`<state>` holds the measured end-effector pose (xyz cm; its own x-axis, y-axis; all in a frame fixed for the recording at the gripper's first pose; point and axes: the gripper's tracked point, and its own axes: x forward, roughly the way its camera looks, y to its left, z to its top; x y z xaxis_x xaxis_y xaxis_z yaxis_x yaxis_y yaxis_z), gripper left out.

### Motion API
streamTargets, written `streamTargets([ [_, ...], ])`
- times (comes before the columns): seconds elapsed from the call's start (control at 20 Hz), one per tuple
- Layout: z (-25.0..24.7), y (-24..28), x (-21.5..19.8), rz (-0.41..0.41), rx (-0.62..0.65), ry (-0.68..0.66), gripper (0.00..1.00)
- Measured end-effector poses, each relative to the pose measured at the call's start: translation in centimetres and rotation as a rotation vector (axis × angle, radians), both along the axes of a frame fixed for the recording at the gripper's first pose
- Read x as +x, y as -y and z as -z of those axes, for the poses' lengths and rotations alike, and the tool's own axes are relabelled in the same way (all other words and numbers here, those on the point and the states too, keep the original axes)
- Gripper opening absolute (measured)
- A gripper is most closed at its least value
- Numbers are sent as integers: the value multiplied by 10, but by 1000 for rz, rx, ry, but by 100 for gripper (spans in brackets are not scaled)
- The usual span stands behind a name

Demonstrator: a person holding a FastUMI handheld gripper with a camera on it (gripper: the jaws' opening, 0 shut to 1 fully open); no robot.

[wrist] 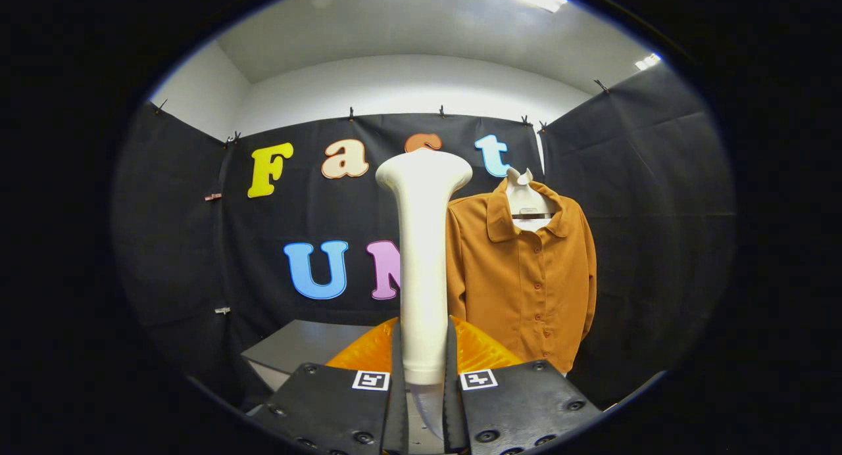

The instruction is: Iron the clothes twice with a garment steamer, once on the left side and once on the right side.

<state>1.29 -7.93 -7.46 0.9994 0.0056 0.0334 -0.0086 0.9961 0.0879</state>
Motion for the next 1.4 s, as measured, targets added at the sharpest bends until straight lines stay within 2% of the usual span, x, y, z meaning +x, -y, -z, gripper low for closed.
streamTargets([
  [0.65, -3, -28, -4, -37, -3, 8, 24],
  [1.4, -1, -22, 0, -19, 14, 0, 24],
])
